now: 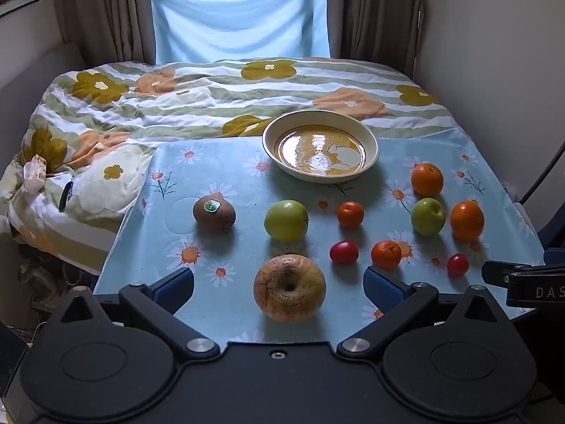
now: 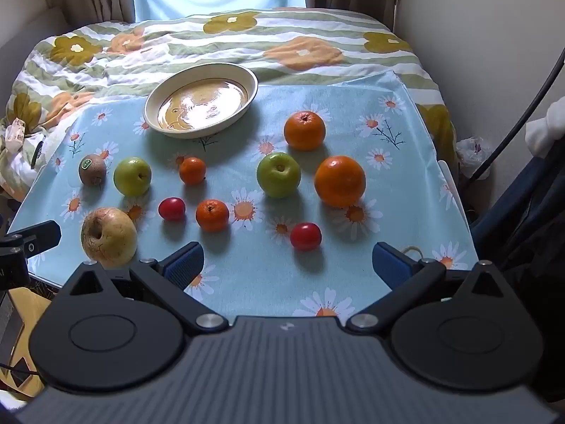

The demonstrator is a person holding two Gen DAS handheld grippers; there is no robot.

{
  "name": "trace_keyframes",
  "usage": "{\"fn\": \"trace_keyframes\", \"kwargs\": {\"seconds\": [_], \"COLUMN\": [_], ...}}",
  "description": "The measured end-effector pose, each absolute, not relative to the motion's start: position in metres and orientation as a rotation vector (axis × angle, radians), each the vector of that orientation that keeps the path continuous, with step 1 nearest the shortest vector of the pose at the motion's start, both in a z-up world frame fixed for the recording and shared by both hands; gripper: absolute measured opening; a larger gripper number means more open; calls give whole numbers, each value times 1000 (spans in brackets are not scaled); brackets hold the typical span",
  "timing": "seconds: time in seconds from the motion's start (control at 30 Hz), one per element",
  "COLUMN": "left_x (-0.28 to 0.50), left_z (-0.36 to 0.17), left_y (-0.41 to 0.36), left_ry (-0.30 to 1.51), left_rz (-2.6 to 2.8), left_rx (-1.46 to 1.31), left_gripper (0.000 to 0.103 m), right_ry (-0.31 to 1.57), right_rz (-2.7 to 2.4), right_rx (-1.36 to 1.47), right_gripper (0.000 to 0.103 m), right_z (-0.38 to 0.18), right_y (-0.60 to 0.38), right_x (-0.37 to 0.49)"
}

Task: Organize fruits

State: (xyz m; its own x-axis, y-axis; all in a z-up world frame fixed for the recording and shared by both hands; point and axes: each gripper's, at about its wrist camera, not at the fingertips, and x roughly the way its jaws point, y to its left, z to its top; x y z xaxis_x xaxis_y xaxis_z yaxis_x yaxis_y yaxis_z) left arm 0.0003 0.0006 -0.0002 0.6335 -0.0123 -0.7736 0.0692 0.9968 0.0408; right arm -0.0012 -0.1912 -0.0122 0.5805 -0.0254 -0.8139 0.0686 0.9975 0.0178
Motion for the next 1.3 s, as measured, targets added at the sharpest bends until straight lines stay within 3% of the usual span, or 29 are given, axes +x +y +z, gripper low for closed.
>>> {"fn": "trace_keyframes", "kwargs": {"seconds": [1.3], "left_x": [2], "left_z": [2], "left_y": [5], "left_ry": [875], "left_rz": [-29], "left_rx": [54], "left_gripper": [103], "right_ry": [953], "right_rz": [-40], "right_rx": [55], "right_gripper": [103], "right_z": [-14], "right_y": [-189], "right_x": [2]}}
